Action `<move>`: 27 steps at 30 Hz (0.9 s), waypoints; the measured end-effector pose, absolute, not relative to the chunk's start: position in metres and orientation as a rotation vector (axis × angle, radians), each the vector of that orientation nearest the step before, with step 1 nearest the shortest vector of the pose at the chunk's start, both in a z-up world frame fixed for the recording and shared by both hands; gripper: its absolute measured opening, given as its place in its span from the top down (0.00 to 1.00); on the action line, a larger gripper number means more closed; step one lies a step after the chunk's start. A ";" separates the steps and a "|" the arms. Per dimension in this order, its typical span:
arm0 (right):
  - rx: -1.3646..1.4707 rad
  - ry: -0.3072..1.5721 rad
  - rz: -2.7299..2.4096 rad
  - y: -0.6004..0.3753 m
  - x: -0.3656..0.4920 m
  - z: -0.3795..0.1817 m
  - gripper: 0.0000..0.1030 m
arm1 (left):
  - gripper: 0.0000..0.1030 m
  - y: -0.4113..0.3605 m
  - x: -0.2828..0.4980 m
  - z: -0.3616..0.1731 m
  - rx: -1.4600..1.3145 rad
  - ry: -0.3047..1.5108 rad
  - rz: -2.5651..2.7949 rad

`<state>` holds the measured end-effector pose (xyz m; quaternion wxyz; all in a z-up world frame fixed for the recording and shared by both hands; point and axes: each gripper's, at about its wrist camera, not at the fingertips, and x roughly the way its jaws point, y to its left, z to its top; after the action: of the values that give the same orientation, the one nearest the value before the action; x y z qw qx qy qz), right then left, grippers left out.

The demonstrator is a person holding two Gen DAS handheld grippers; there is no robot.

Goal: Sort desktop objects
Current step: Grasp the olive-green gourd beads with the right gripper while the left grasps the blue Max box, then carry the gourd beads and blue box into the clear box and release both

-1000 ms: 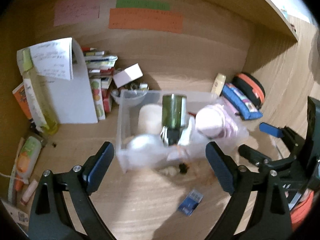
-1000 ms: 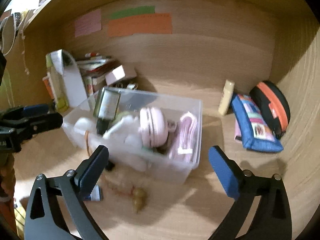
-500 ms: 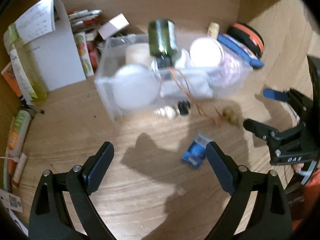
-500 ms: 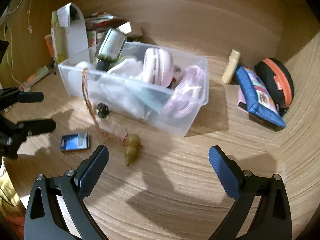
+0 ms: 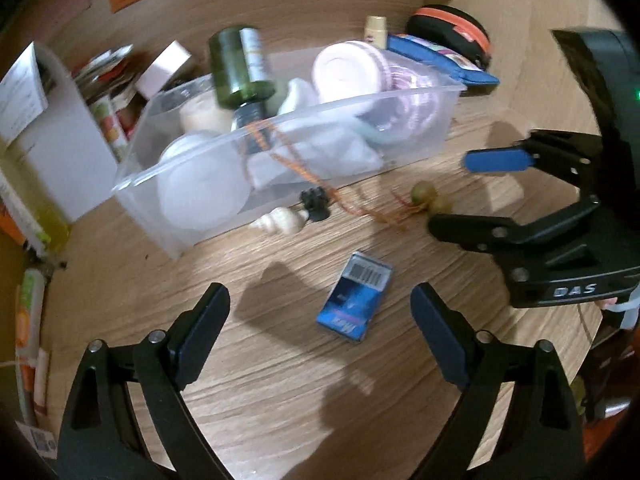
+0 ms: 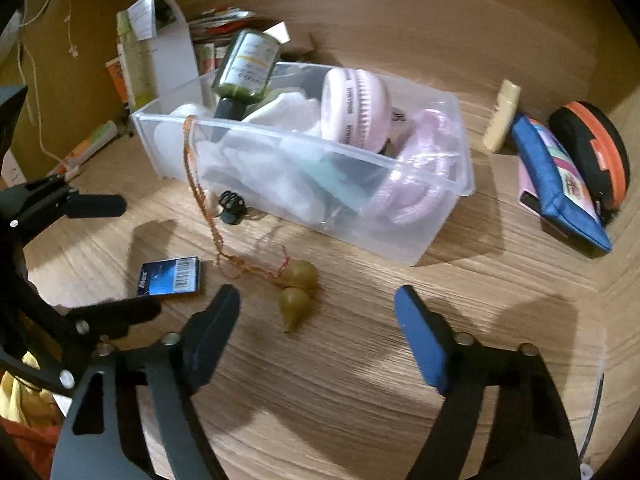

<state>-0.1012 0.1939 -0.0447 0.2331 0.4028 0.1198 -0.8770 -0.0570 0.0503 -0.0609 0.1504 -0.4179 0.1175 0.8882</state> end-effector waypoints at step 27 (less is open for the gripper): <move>1.073 0.186 -2.346 0.189 -0.107 -0.040 0.81 | 0.74 0.047 -0.069 -0.064 -1.207 0.247 2.482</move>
<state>-0.1068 0.1892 -0.0399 0.2742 0.3990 0.0693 -0.8723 -0.0686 0.0466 -0.0637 0.1844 -0.4283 0.0876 0.8803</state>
